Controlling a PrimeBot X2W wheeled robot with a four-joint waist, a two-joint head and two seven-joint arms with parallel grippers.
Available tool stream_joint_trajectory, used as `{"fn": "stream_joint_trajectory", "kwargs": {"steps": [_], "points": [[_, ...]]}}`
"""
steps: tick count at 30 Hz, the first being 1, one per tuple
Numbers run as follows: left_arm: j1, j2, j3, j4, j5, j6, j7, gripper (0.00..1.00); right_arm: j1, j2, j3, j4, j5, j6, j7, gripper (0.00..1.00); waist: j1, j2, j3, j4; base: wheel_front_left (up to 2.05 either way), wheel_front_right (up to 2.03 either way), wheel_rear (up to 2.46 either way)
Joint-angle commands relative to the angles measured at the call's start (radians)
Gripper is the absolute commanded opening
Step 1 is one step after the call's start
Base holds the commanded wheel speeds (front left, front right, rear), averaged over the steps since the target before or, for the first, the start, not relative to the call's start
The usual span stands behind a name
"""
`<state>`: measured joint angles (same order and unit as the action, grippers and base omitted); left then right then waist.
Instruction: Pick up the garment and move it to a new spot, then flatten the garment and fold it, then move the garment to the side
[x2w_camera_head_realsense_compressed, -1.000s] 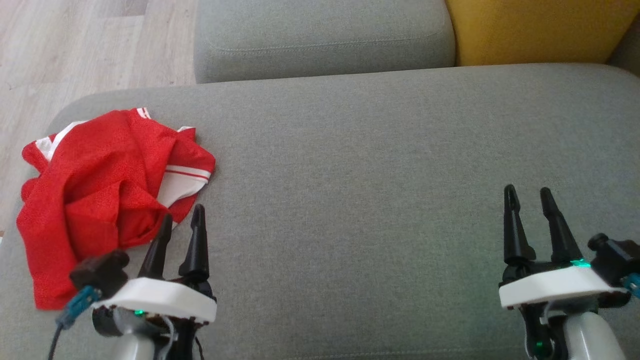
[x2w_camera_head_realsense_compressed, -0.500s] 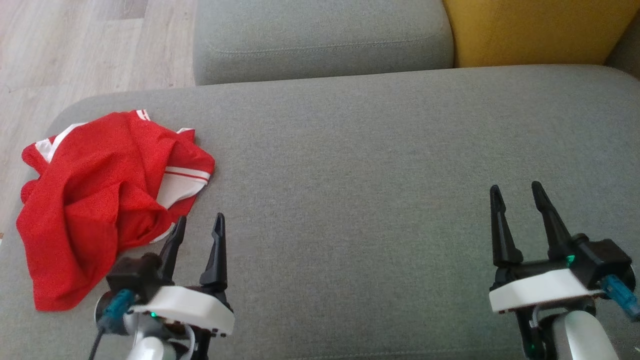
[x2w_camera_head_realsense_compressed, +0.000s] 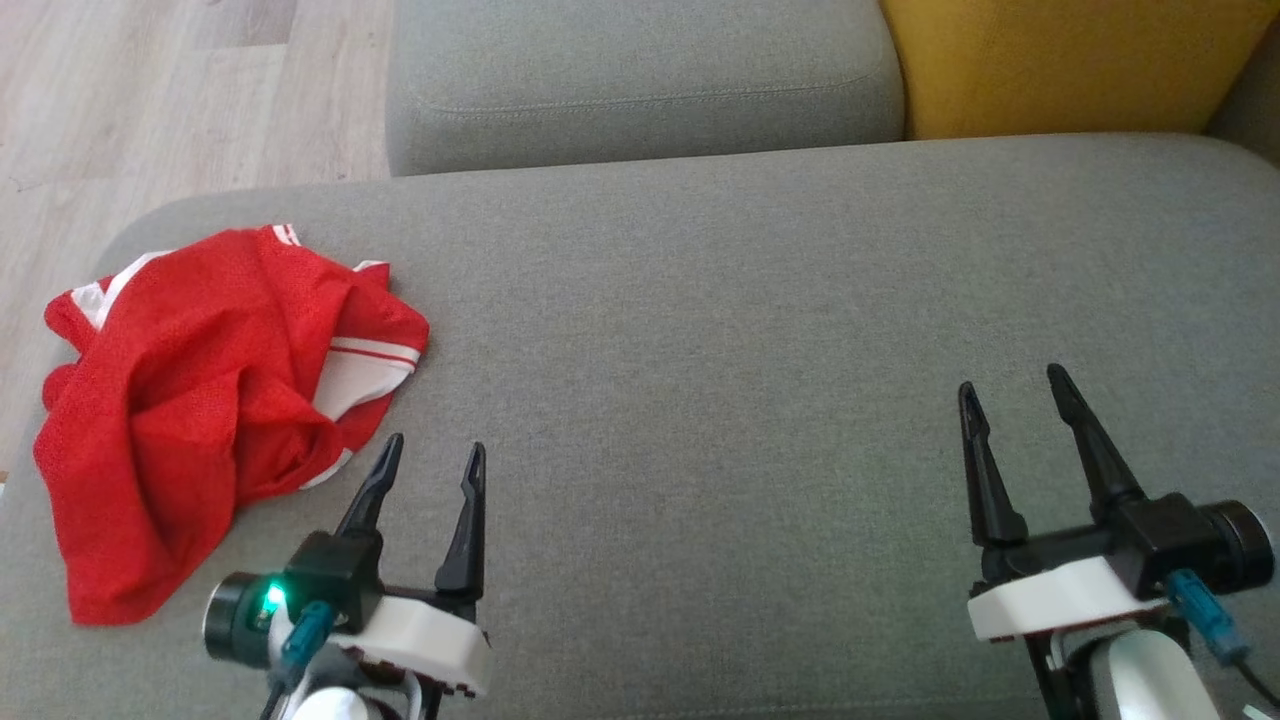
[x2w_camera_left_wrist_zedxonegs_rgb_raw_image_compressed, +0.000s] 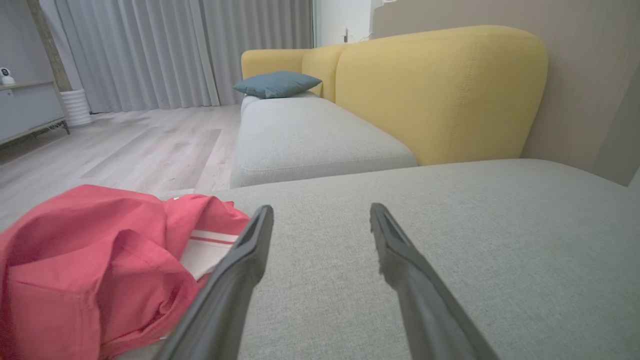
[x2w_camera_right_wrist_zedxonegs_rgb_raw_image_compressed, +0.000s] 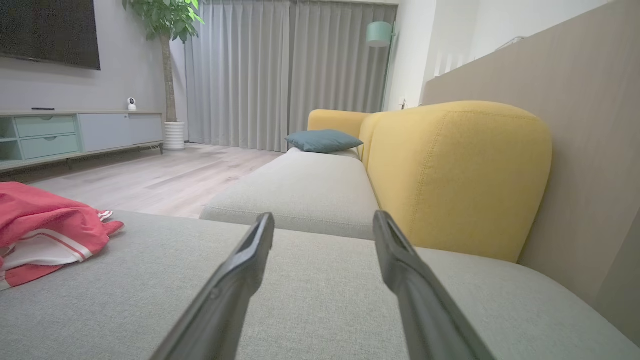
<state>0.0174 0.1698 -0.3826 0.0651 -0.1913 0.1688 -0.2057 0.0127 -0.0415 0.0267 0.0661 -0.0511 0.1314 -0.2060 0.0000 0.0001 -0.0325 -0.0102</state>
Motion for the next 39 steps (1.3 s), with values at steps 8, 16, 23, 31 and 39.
{"fn": "stream_joint_trajectory", "kwargs": {"steps": [8,16,23,31,39], "points": [[-0.028,-0.015,0.053,-0.082,0.024,0.003,-0.037,1.0,-0.017,-0.008,0.024,-0.035,0.05,-0.001,-0.036,1.0,0.0,-0.0001,0.0,0.006,0.0,0.0,0.0],[0.008,-0.073,0.127,-0.1,0.034,-0.065,-0.056,1.0,-0.012,-0.009,0.03,0.016,0.223,-0.001,-0.056,1.0,0.0,-0.0001,-0.004,0.012,0.0,0.0,0.0],[0.023,-0.1,0.159,-0.065,0.053,-0.128,-0.056,1.0,-0.014,-0.009,0.056,0.098,0.405,-0.001,-0.056,1.0,0.0,-0.0001,-0.008,0.01,0.0,0.0,0.0],[0.023,-0.113,0.18,-0.048,0.068,-0.149,-0.056,1.0,-0.026,-0.009,0.061,0.123,0.416,-0.001,-0.056,1.0,0.0,-0.0001,-0.009,0.008,0.0,0.0,0.0],[0.02,-0.118,0.194,-0.033,0.077,-0.153,-0.056,1.0,-0.018,-0.009,0.065,0.13,0.412,-0.001,-0.056,1.0,0.0,-0.0001,-0.012,0.051,0.0,0.0,0.0]]}}
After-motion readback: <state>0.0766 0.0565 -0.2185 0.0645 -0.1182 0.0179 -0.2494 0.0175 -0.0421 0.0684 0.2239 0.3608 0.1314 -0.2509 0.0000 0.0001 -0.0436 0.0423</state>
